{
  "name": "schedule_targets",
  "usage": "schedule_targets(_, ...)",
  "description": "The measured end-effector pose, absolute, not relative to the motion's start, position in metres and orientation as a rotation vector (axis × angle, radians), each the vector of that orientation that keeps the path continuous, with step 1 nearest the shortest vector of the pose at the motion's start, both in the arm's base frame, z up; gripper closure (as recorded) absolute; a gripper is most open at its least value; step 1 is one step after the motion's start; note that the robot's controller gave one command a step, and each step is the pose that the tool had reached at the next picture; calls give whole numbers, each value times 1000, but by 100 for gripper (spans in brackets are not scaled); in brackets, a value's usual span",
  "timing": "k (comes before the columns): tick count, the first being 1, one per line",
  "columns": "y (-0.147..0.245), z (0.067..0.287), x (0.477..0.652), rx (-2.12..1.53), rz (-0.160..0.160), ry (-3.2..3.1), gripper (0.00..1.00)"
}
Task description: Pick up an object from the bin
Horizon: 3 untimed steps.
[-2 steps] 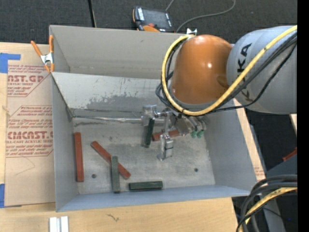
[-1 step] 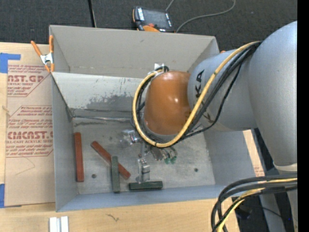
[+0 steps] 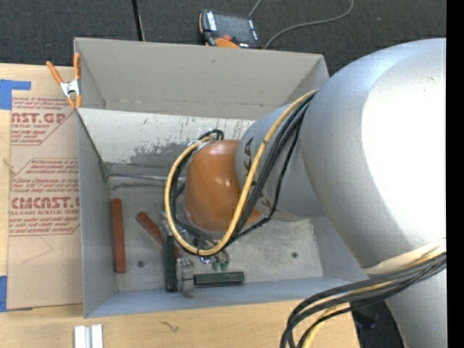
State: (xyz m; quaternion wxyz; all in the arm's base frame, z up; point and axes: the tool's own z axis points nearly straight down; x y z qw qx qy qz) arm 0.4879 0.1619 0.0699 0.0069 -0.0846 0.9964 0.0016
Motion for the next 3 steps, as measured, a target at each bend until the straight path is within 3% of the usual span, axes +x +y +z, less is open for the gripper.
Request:
schedule_targets(1,159,70,520,258,1,3129,0)
schedule_targets(2,159,70,520,256,1,3129,100)
schedule_targets(3,136,279,531,-60,3,3130,100)
